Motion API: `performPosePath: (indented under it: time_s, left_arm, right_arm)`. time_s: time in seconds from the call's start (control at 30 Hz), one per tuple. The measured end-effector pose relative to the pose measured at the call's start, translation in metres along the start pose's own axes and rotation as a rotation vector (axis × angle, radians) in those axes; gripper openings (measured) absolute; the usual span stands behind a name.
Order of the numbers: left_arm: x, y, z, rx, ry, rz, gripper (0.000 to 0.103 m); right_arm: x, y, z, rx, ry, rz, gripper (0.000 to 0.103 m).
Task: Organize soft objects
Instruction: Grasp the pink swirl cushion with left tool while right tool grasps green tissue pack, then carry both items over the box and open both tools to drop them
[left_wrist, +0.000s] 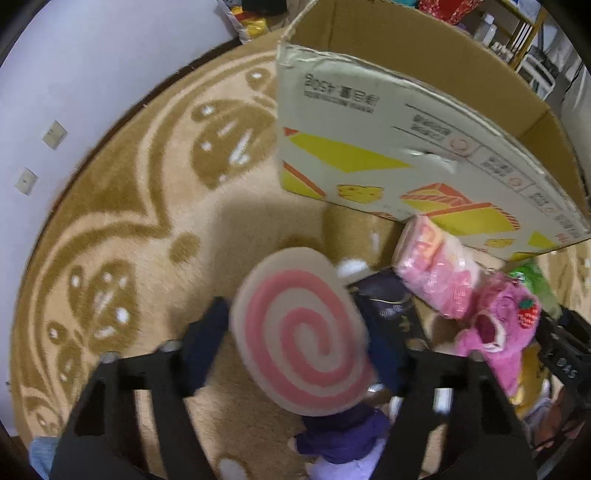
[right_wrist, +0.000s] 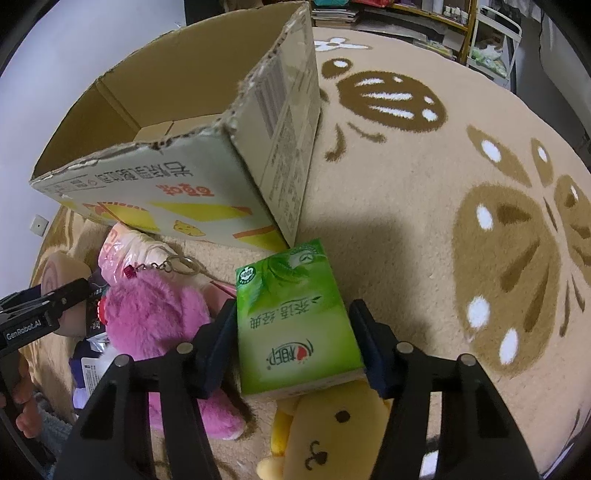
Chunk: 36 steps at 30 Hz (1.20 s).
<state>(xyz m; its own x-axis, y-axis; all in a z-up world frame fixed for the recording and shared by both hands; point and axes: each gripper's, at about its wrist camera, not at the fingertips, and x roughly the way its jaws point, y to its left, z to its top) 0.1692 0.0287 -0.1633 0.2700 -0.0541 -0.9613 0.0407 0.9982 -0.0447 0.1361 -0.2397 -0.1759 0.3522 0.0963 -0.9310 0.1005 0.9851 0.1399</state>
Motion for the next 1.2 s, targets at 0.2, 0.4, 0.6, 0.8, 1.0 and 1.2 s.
performPosePath:
  time_s: [0.2,0.4,0.6,0.8,1.0,1.2]
  left_arm:
    - [-0.008,-0.005,-0.003,0.033,-0.046,0.053,0.042]
    - [-0.036,-0.003,-0.005,0.013,-0.117,0.082,0.042]
    - [-0.077,-0.002,-0.017,0.03,-0.219,0.095,0.042]
    - [-0.111,-0.01,-0.019,0.073,-0.319,0.116,0.042]
    - [-0.139,-0.02,-0.016,0.105,-0.377,0.105,0.042]
    - [-0.156,-0.026,0.0,0.136,-0.42,0.116,0.042]
  right_arm:
    - [-0.02,0.003,-0.007,-0.003,-0.059,0.011,0.059]
    - [-0.047,0.008,-0.009,0.004,-0.124,0.055,0.059]
    - [-0.085,0.016,-0.014,-0.018,-0.216,0.093,0.059]
    - [-0.111,0.028,-0.018,-0.068,-0.269,0.087,0.059]
    - [-0.128,0.033,-0.012,-0.093,-0.312,0.089,0.058]
    - [-0.141,0.038,0.001,-0.103,-0.351,0.101,0.059]
